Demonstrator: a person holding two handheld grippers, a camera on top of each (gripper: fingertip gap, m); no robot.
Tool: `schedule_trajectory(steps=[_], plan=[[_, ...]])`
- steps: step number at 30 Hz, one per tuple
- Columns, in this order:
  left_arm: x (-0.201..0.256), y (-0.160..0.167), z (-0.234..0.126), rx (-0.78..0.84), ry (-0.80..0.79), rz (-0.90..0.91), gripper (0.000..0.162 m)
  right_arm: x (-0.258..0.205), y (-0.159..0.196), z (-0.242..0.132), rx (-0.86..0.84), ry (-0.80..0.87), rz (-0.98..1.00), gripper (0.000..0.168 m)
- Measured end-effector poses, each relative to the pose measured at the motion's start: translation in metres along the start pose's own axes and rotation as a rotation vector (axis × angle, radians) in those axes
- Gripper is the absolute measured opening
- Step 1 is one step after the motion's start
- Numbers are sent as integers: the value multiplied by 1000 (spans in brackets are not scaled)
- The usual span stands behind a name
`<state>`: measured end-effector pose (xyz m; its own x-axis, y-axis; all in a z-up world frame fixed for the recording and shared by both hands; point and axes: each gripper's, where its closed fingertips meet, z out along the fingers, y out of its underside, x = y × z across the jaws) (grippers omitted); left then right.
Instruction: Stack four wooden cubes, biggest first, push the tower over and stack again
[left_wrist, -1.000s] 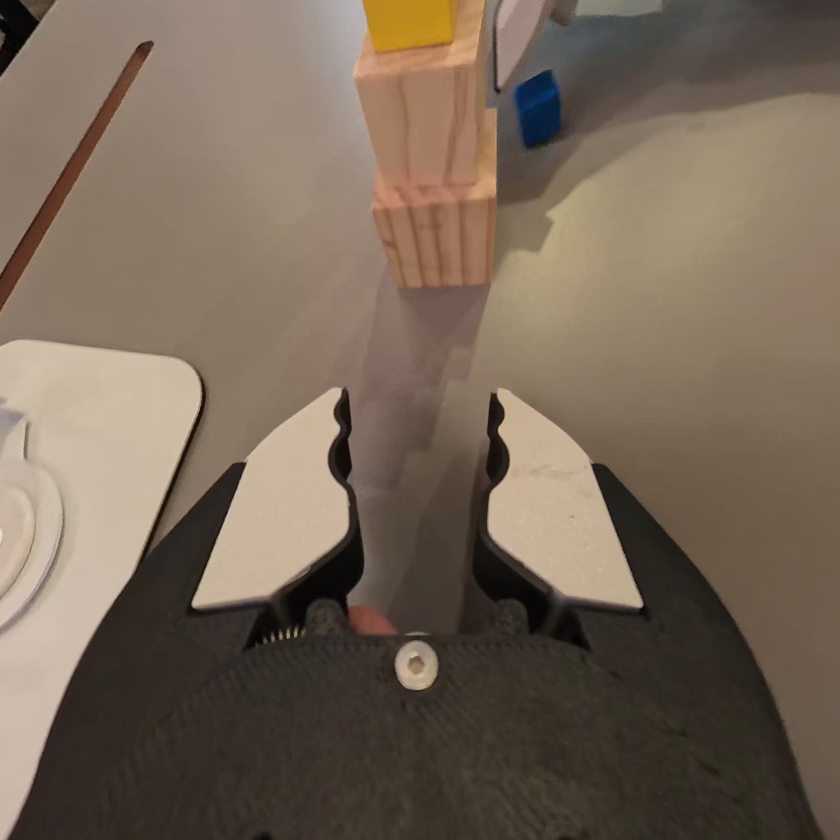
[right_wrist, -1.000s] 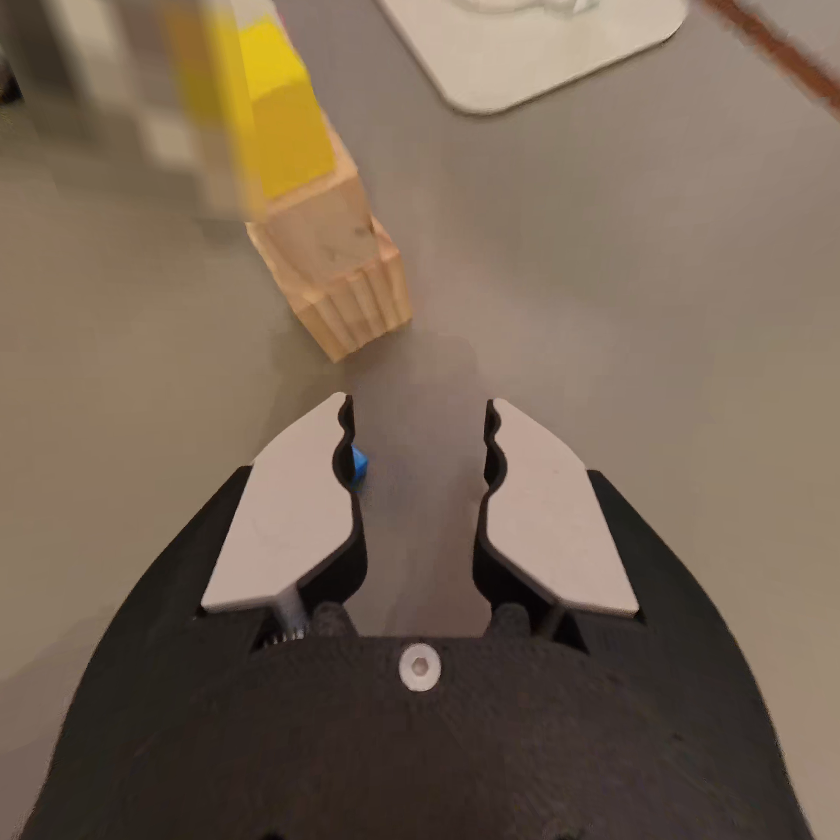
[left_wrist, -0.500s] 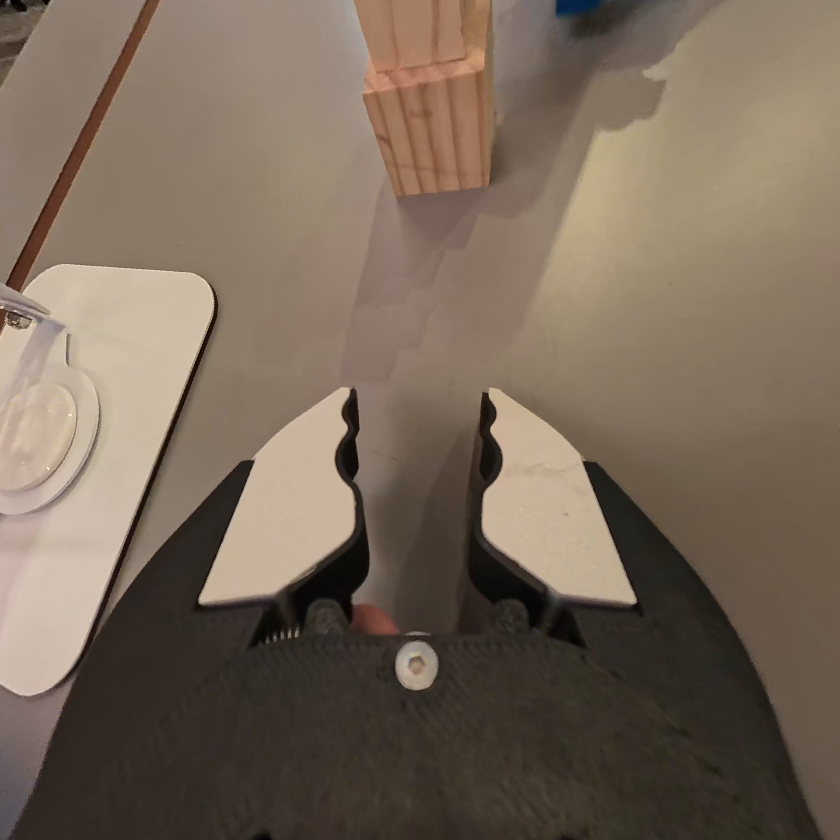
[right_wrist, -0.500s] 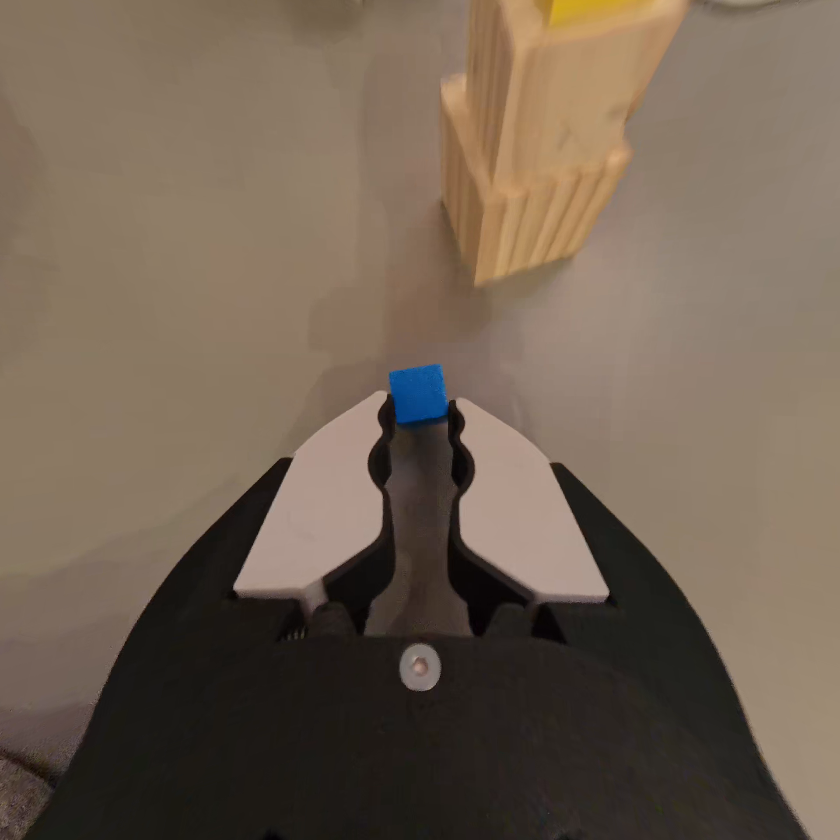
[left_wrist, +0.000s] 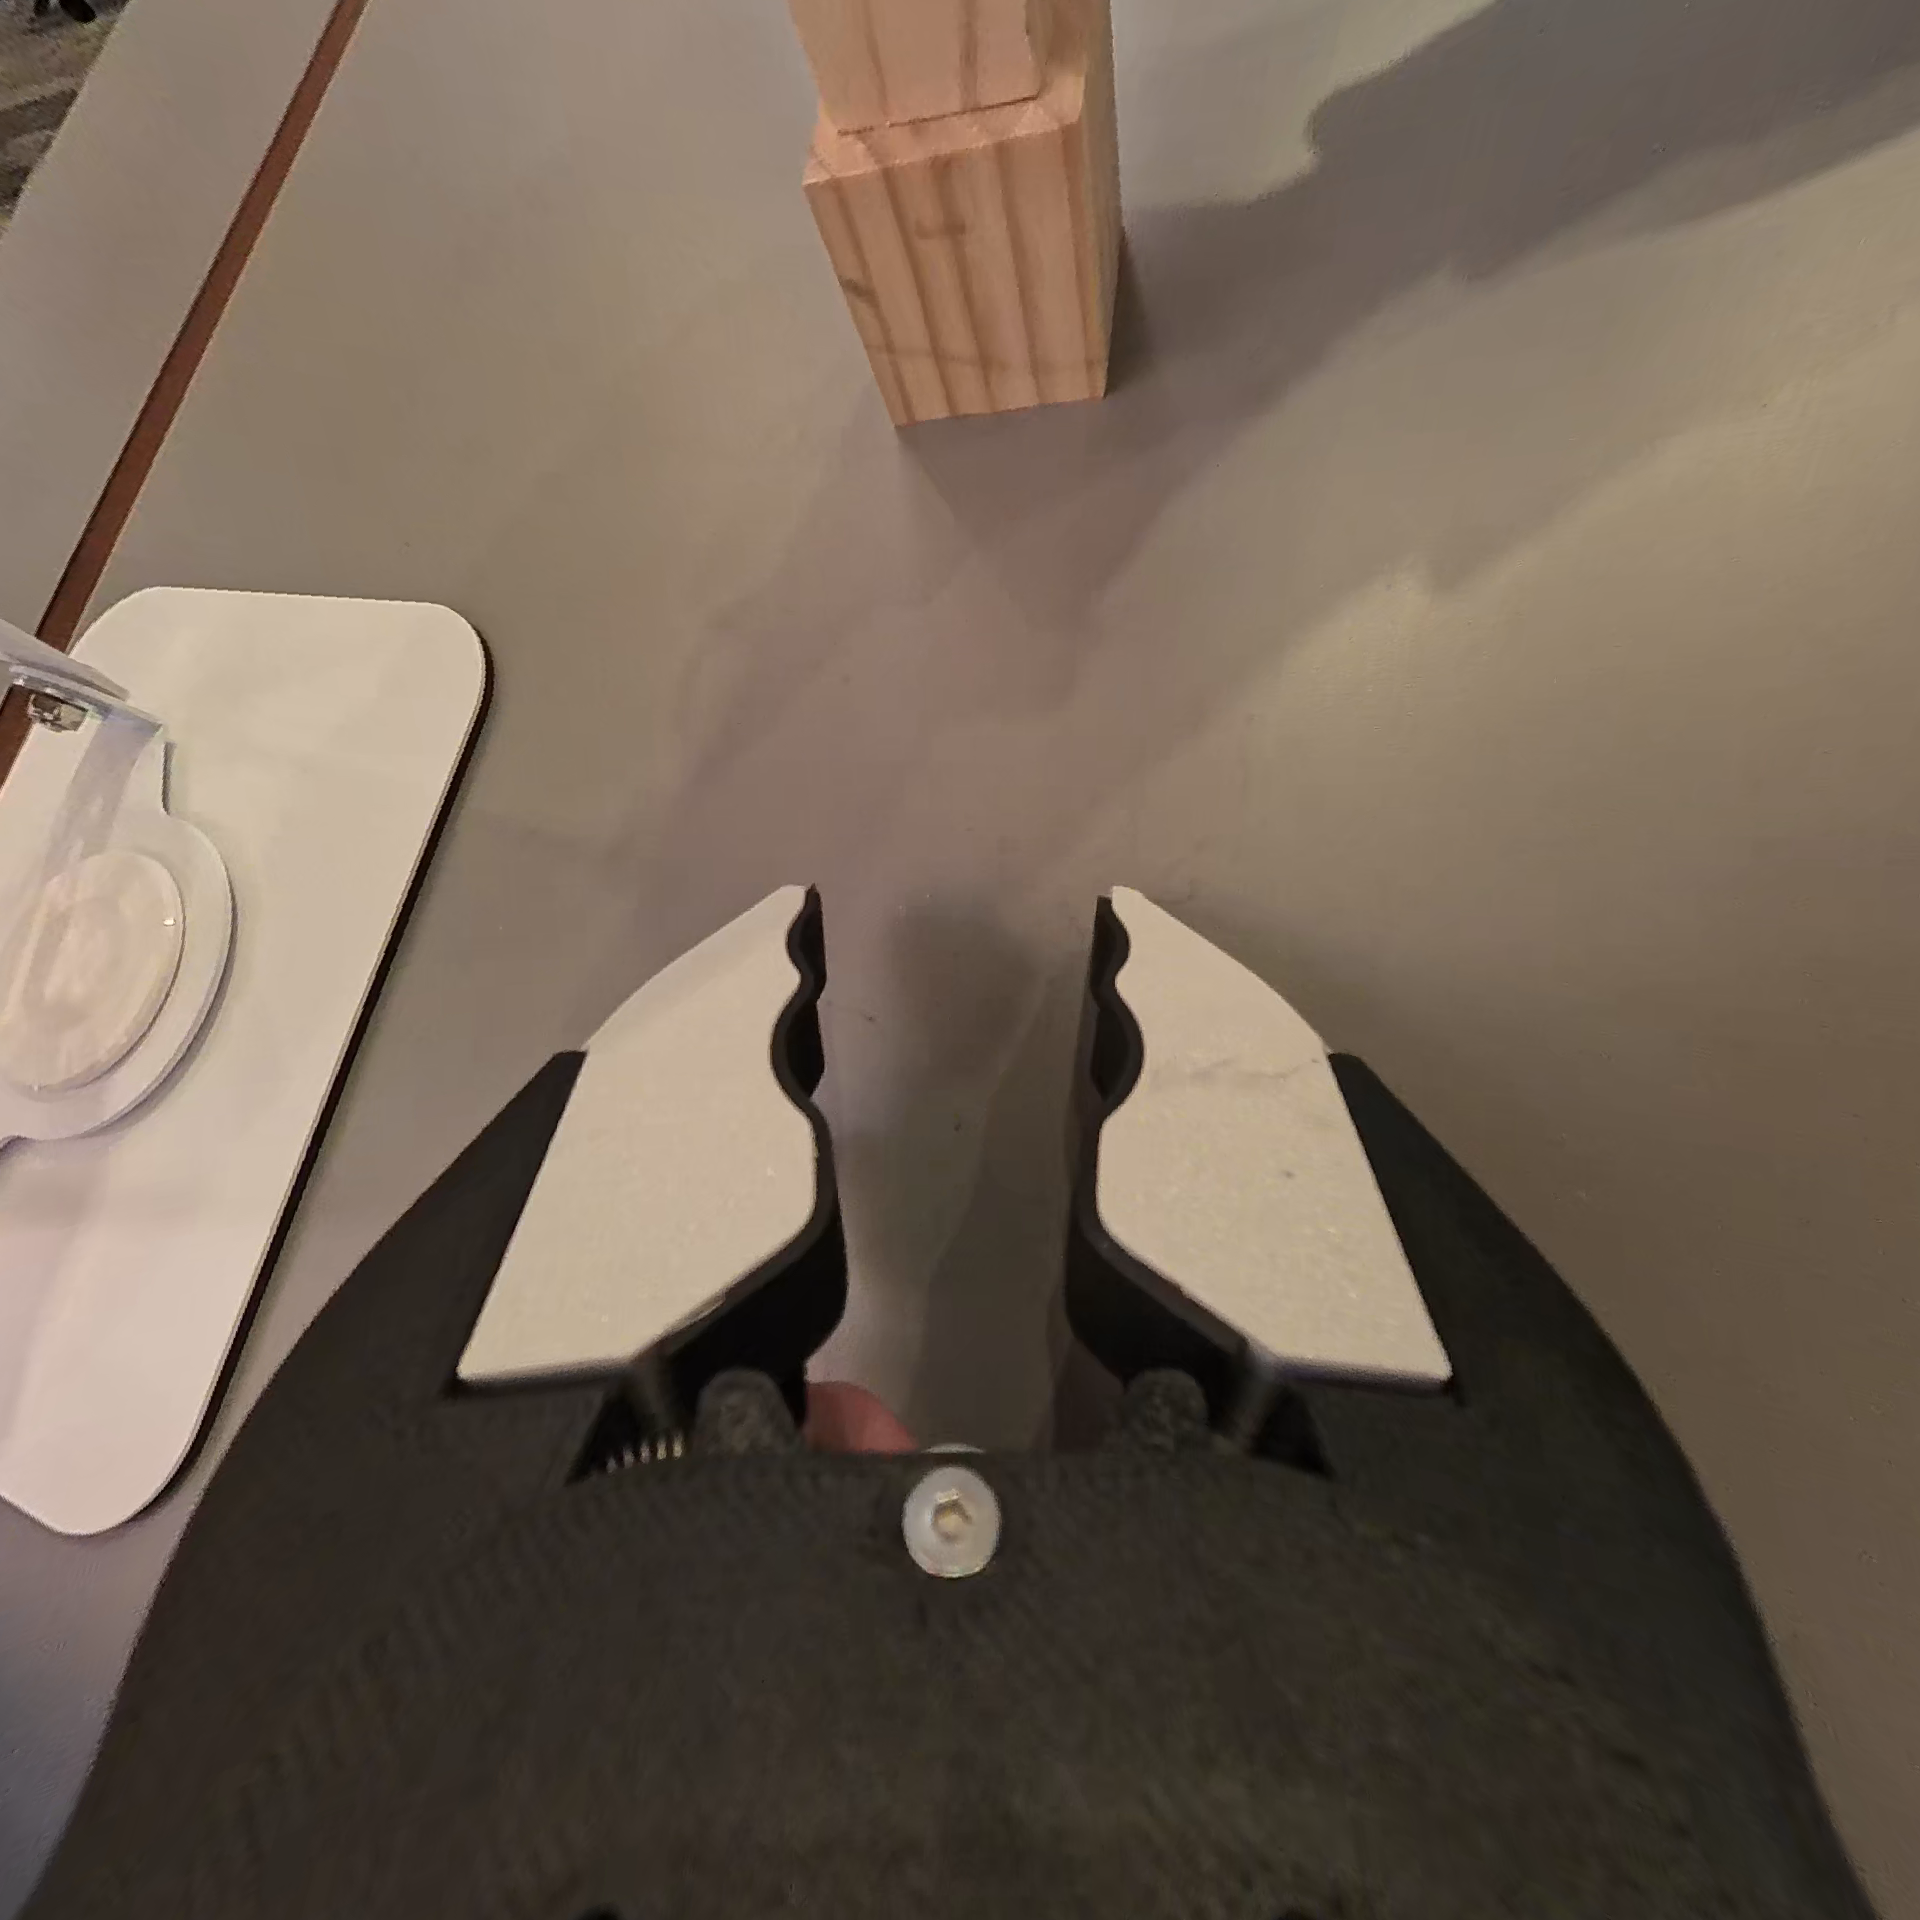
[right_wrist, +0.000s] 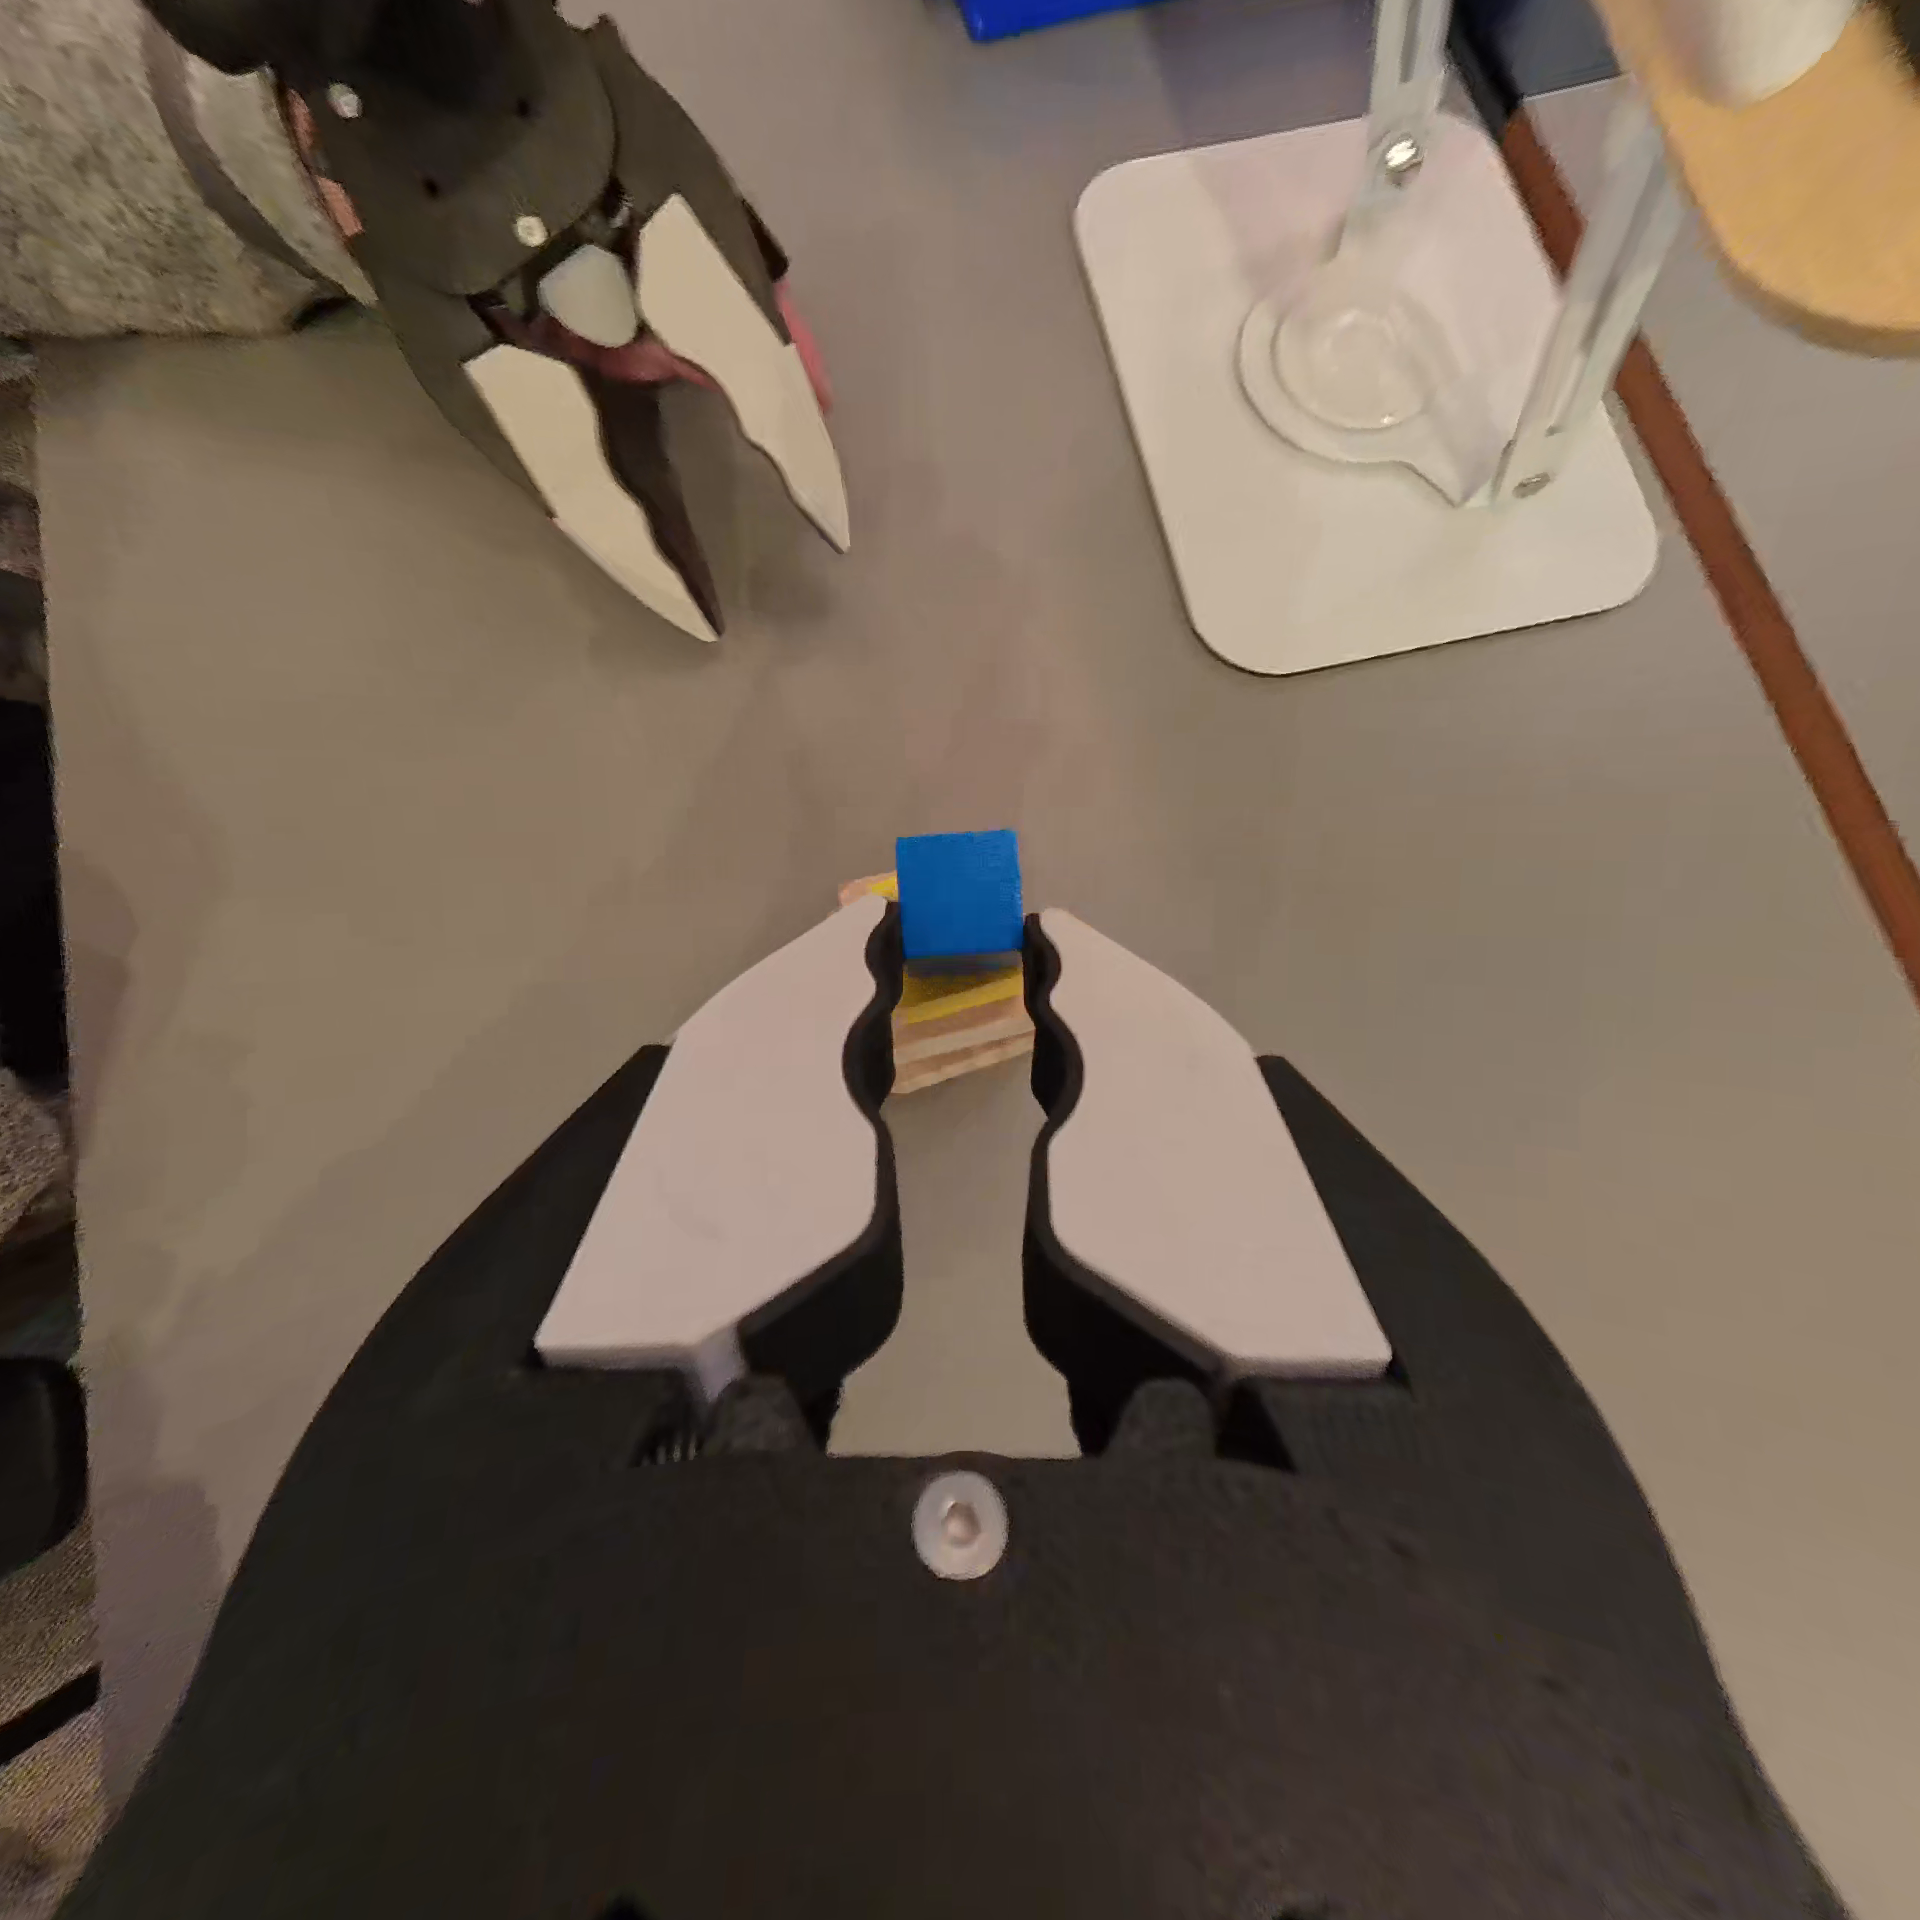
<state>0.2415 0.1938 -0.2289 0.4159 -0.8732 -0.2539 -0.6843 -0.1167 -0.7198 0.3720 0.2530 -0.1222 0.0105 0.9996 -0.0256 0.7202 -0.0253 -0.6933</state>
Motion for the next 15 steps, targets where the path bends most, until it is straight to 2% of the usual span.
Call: schedule_trajectory(steps=[1,3,6,9,10,15], plan=[[0,0,0,0,4,0,49,0,-1,0,-2,1,8,23],[1,0,0,1,8,2,49,1,-2,-2,2,15,9,38],[1,-1,-1,11,0,10,49,3,-3,-13,54,46,20,44],[-1,0,-3,14,-15,6,46,6,5,-24,108,92,35,44],[-3,0,-5,22,-26,3,43,8,12,-27,122,105,47,41],[-19,14,-24,35,-125,-38,19,34,72,-18,164,167,180,4]])
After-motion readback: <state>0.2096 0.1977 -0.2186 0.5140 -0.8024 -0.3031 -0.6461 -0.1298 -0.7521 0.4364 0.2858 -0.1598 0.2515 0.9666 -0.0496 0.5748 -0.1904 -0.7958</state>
